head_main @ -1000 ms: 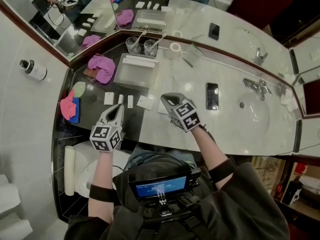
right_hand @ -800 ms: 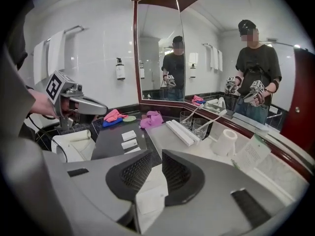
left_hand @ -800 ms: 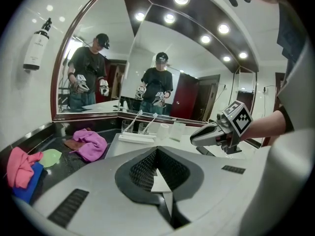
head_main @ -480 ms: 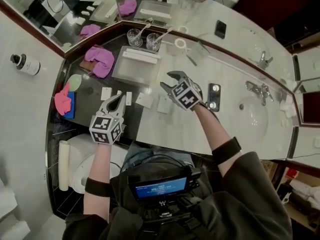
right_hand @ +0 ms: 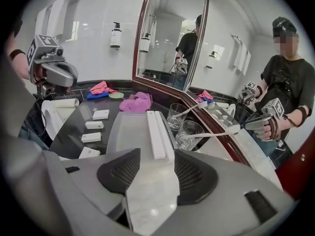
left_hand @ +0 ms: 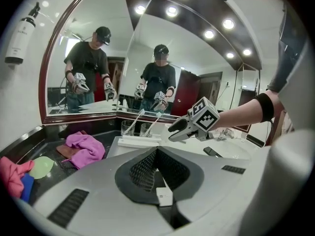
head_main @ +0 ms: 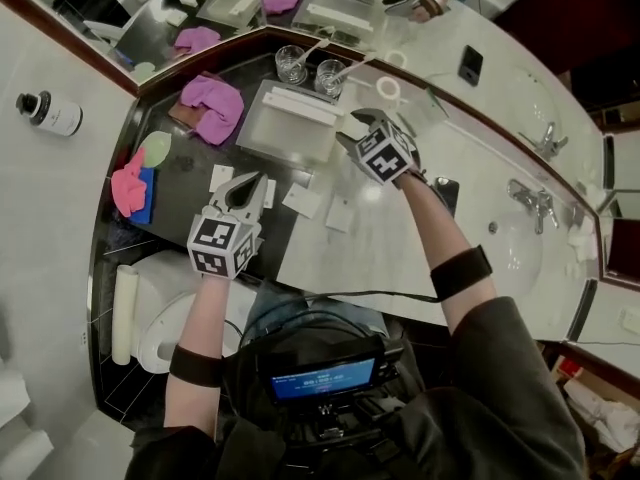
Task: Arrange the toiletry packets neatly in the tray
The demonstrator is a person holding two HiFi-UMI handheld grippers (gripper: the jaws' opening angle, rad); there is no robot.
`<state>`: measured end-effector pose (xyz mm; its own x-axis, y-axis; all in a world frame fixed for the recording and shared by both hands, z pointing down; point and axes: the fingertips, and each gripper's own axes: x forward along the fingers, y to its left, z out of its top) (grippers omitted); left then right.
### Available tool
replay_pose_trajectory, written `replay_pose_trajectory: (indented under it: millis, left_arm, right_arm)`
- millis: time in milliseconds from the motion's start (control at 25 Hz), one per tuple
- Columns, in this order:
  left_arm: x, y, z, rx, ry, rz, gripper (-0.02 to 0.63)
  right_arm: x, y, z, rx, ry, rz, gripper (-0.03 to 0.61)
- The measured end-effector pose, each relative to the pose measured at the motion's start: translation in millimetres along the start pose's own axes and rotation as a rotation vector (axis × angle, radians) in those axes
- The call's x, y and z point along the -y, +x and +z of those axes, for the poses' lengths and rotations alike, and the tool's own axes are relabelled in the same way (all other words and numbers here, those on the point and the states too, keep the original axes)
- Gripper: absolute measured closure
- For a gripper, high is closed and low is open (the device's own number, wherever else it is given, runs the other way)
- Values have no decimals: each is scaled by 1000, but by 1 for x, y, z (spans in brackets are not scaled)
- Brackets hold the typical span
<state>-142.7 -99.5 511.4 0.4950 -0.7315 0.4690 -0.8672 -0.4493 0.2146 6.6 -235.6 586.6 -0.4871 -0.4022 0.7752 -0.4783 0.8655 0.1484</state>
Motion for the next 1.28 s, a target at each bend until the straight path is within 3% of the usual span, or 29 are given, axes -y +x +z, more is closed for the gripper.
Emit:
replay_pose_trajectory:
  millis: [360, 520, 680, 760, 840, 1080, 1280]
  left_arm:
    - [-18, 6, -6, -17, -28, 37, 614]
    - [-24, 5, -13, -28, -45, 51, 614]
    - [-30, 5, -17, -30, -59, 61, 614]
    - [-31, 5, -19, -31, -67, 66, 613]
    - [-32, 4, -22, -34, -75, 70, 614]
    - [-34, 2, -30, -45, -94, 80, 614]
    - [-31, 0, -32, -41, -100, 82, 614]
  right_arm:
    - [21, 51, -5, -53, -25, 59, 343]
    - [22, 68, -3, -62, -25, 99, 387]
    - [26, 79, -5, -81, -9, 115, 390]
    - [27, 84, -9, -94, -2, 128, 413]
    - [29, 87, -10, -97, -1, 130, 477]
    - [24, 87, -7, -89, -99, 135, 491]
    - [22, 84, -9, -80, -116, 117, 494]
